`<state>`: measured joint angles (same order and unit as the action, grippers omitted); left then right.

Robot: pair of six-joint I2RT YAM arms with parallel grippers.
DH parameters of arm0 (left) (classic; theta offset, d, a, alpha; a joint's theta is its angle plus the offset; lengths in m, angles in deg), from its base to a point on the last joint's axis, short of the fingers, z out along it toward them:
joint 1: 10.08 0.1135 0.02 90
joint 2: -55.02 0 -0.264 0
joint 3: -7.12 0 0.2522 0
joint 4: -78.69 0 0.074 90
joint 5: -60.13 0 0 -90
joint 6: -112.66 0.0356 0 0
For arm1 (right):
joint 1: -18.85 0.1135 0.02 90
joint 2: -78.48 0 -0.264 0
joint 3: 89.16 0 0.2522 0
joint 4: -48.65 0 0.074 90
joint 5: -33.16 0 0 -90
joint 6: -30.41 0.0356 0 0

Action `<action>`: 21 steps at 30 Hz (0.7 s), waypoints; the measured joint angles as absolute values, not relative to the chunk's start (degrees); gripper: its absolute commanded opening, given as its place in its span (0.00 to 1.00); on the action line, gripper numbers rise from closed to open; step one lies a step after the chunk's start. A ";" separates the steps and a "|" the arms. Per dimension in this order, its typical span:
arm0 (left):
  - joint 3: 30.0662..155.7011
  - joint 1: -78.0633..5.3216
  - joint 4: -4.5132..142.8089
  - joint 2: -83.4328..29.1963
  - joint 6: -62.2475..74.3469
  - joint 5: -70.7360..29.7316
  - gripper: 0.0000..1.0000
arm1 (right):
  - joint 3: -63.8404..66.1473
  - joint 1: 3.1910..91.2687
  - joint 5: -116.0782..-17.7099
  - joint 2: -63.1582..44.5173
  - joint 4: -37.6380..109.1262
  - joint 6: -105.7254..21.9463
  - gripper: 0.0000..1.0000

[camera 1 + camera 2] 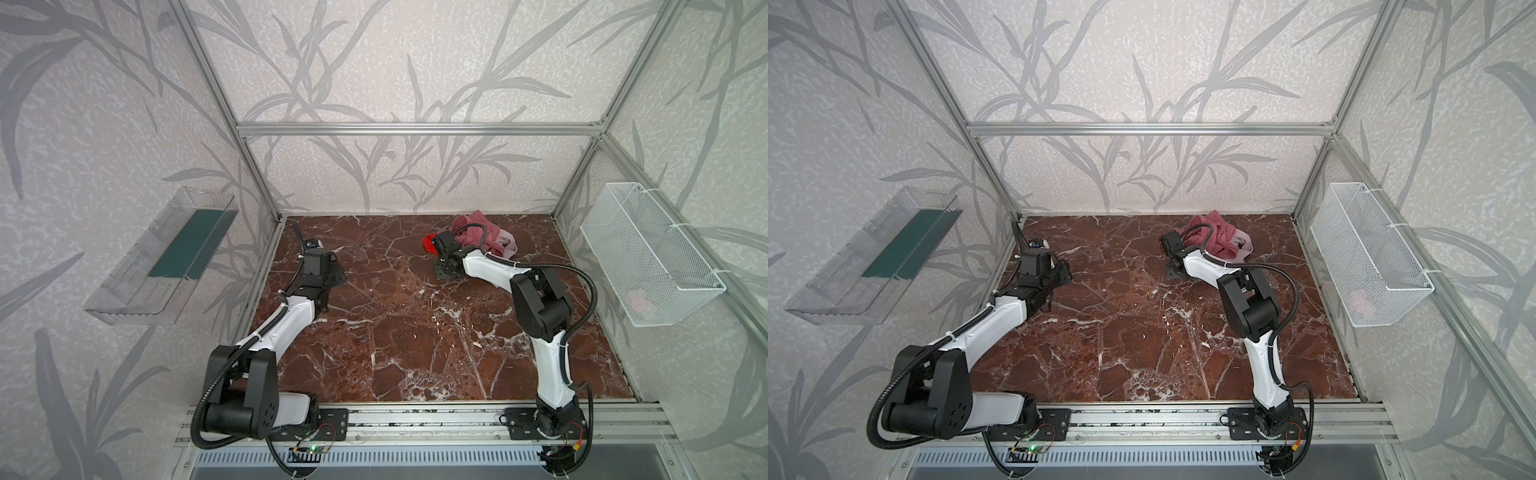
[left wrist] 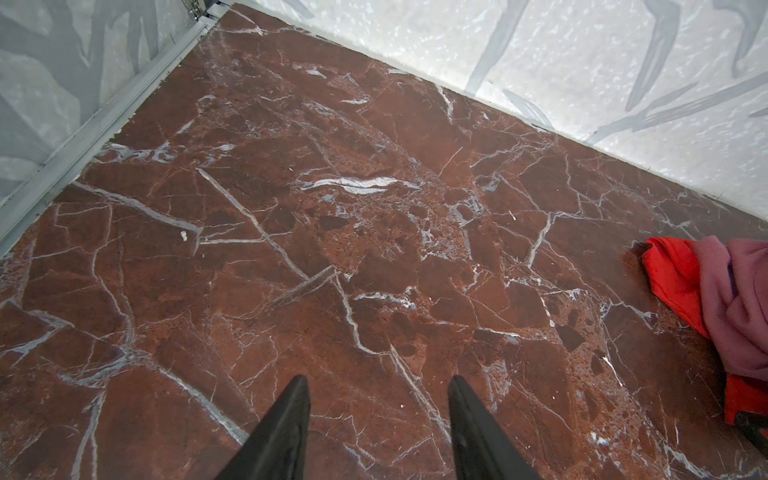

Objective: Pick out a specific cloth from the pile
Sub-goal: 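Reach the right gripper to the pile and grasp the red shirt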

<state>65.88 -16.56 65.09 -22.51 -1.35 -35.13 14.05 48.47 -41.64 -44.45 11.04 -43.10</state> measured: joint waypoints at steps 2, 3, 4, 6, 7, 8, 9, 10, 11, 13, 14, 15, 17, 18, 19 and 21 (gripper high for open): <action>65.83 -16.56 65.27 -22.51 -1.35 -35.13 0.52 | 14.84 48.47 -41.62 -45.09 10.73 -43.10 0.37; 65.83 -16.56 65.38 -22.51 -1.35 -35.13 0.52 | 15.23 48.47 -41.57 -45.46 10.58 -43.10 0.36; 65.83 -16.56 65.46 -22.51 -1.33 -35.13 0.52 | 15.69 48.47 -41.42 -45.87 10.42 -43.10 0.36; 65.83 -16.56 65.64 -22.51 -1.33 -35.13 0.52 | 16.41 48.47 -41.25 -46.57 10.03 -43.10 0.35; 65.83 -16.56 65.68 -22.51 -1.31 -35.13 0.52 | 16.72 48.47 -41.20 -46.86 9.79 -43.10 0.34; 65.83 -16.56 65.77 -22.51 -1.31 -35.13 0.52 | 16.94 48.47 -41.07 -47.10 9.59 -43.08 0.33; 65.83 -16.56 65.84 -22.51 -1.31 -35.13 0.52 | 17.24 48.47 -40.85 -47.27 9.31 -43.08 0.32; 65.83 -16.56 65.86 -22.51 -1.31 -35.15 0.52 | 17.63 48.47 -40.74 -47.51 8.98 -43.03 0.31; 65.83 -16.56 65.88 -22.51 -1.29 -35.13 0.52 | 17.90 48.47 -40.61 -47.67 8.90 -43.01 0.30; 65.83 -16.56 65.88 -22.51 -1.24 -35.13 0.52 | 18.66 48.47 -40.37 -48.10 8.48 -42.90 0.23; 65.81 -16.58 65.90 -22.51 -1.20 -35.15 0.52 | 19.12 48.45 -40.33 -48.41 8.30 -42.86 0.22; 65.81 -16.58 65.90 -22.51 -1.11 -35.15 0.52 | 19.67 48.45 -40.26 -48.74 8.00 -42.84 0.22; 65.77 -16.58 65.92 -22.51 -0.96 -35.15 0.52 | 20.48 48.41 -40.13 -49.46 7.50 -42.79 0.22; 65.74 -16.56 65.94 -22.51 -0.92 -35.15 0.52 | 20.78 48.36 -39.96 -49.79 7.32 -42.73 0.22; 65.72 -16.56 66.01 -22.51 -0.92 -35.17 0.52 | 21.00 48.34 -39.83 -50.14 7.10 -42.68 0.22; 65.72 -16.56 66.10 -22.45 -0.89 -35.20 0.52 | 21.35 48.30 -39.43 -50.38 6.75 -42.64 0.22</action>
<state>65.72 -16.56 66.10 -22.45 -0.89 -35.20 21.35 48.30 -39.43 -50.38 6.75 -42.64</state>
